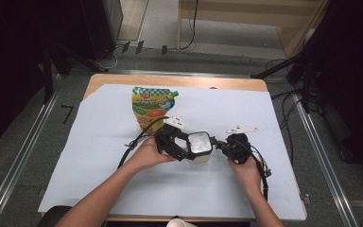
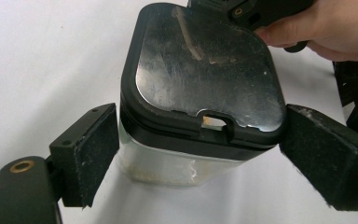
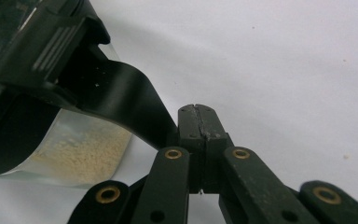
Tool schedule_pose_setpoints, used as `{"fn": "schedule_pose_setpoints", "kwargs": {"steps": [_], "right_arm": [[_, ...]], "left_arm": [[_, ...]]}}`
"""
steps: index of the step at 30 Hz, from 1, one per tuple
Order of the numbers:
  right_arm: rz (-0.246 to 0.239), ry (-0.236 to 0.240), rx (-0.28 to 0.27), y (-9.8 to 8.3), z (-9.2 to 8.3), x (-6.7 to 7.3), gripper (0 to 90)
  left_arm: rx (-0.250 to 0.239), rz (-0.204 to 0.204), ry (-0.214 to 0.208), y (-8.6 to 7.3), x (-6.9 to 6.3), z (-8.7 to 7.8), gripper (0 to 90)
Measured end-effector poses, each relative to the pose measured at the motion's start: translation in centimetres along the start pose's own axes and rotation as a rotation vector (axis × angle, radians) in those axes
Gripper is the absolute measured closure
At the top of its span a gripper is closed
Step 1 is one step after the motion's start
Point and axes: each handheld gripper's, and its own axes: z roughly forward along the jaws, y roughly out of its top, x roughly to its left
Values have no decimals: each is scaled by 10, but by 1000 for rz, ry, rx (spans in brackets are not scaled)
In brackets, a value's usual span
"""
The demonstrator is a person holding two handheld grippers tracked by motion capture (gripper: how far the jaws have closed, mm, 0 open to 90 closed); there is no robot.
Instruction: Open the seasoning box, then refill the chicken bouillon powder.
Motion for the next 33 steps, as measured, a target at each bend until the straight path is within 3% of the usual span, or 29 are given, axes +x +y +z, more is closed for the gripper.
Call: {"fn": "schedule_pose_setpoints", "kwargs": {"steps": [12,24,33], "right_arm": [[5,10,8,0,1,3,900],[-17,24,11,1,1,10,900],[-21,30,12,1,1,13,900]], "left_arm": [[9,9,31,-3,-2,8,103],[-21,32,60,-1,-4,1,125],[-16,57,71,2,-9,-1,132]]}}
